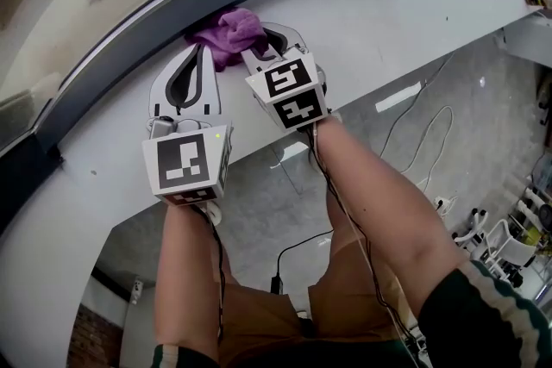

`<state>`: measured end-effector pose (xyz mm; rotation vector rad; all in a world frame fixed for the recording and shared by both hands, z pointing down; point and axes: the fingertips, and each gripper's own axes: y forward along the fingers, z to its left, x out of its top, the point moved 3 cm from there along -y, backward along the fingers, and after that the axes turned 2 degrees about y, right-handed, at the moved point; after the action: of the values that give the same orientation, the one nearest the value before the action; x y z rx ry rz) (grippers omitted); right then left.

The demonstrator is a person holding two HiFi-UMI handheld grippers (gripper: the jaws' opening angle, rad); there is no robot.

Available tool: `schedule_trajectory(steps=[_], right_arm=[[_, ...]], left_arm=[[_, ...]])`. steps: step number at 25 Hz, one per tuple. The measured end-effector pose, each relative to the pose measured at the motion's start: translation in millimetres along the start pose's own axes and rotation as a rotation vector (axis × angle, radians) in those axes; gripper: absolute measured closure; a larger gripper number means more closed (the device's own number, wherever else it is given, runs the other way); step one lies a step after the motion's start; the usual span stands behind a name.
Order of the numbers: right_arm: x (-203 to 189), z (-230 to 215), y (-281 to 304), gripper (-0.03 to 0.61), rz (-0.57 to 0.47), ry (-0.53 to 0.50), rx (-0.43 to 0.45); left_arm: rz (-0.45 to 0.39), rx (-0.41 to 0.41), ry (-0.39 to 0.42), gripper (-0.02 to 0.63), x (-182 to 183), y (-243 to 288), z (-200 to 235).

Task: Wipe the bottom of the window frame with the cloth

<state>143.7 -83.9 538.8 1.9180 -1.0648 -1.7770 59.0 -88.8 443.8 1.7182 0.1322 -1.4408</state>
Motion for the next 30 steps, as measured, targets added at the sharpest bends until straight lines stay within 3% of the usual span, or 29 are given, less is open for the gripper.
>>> schedule_trajectory(steps=[8, 30], right_arm=[[-5.9, -60.5, -17.5, 0.474, -0.003, 0.030, -0.037], [-17.6, -160.5, -50.8, 0.476, -0.029, 0.052, -0.142]], left_arm=[[0.013, -0.025, -0.014, 0.604, 13.6, 37.0, -36.6], [-0.003, -0.137, 0.011, 0.604, 31.0, 103.5, -114.4]])
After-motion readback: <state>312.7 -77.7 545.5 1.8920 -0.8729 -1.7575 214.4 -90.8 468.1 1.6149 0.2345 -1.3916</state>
